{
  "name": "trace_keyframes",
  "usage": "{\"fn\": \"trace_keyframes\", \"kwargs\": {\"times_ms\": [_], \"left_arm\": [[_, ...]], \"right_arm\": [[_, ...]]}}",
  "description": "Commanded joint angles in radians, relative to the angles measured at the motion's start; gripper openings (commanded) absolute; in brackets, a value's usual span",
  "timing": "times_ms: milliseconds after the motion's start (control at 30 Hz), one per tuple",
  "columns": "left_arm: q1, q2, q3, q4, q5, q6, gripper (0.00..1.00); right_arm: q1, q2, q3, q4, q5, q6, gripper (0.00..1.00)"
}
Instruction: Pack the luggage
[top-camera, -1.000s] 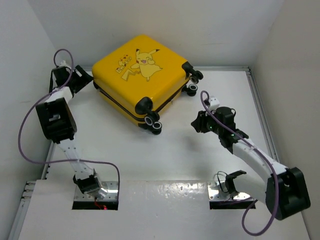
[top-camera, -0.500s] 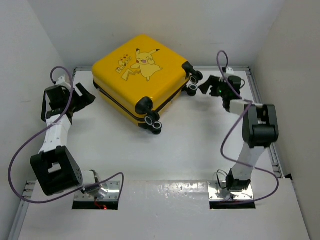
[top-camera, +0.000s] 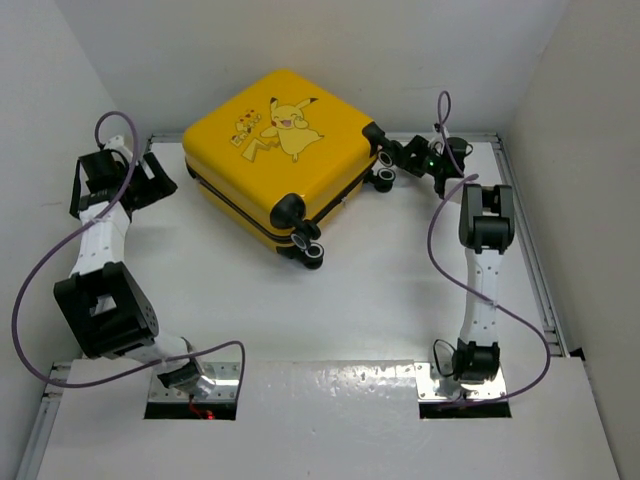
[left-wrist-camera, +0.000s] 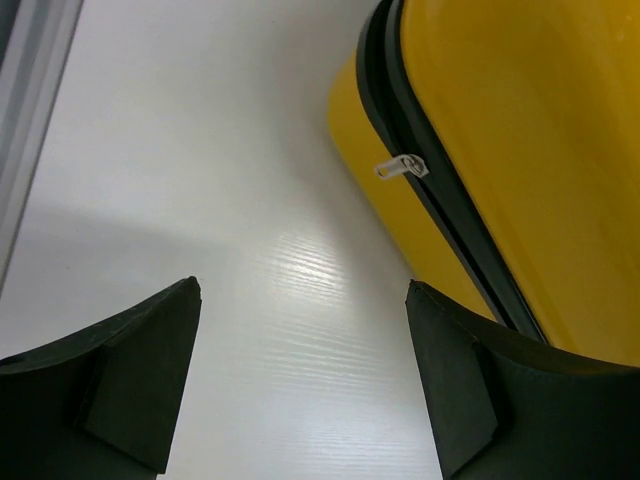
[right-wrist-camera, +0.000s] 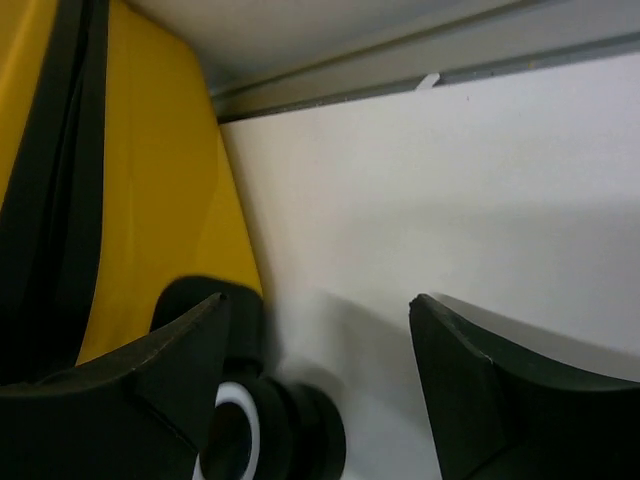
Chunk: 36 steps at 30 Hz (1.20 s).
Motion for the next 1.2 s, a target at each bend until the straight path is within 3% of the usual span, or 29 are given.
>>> {"fn": "trace_keyframes", "kwargs": {"times_ms": [0, 133, 300, 367, 533, 733, 867, 1033, 1167], "left_arm": [[0.005, 0.04, 0.064, -0.047, -0.048, 0.071, 0.85], [-0.004, 0.049, 0.075, -0.047, -0.057, 0.094, 0.85], [0.016, 0.059, 0.084, -0.047, -0.043, 0.083, 0.85], [0.027, 0.059, 0.084, -0.047, -0.033, 0.074, 0.85], [0.047, 0.049, 0.084, -0.047, 0.019, 0.064, 0.85], [0.047, 0.019, 0.023, -0.038, 0.062, 0.055, 0.85], [0.047, -0.021, -0.018, -0.019, 0.063, 0.046, 0.89], [0.047, -0.072, -0.046, 0.002, -0.025, 0.021, 0.99], [0.047, -0.093, -0.046, -0.007, -0.103, 0.023, 0.99]], "right_arm": [[0.035, 0.079, 0.155, 0.007, -0.022, 0.101, 0.71], [0.107, 0.116, 0.225, -0.066, -0.081, 0.175, 0.61], [0.155, 0.113, 0.159, -0.178, -0.19, 0.244, 0.47], [0.167, 0.076, 0.048, -0.191, -0.212, 0.288, 0.39], [0.191, -0.127, -0.276, -0.206, -0.266, 0.284, 0.33], [0.184, -0.31, -0.537, -0.215, -0.217, 0.187, 0.34], [0.112, -0.477, -0.574, -0.284, -0.111, 0.105, 0.53], [0.009, -0.692, -0.493, -0.697, 0.055, -0.303, 0.66], [0.061, -0.936, -0.433, -0.963, 0.179, -0.446, 0.69]]}}
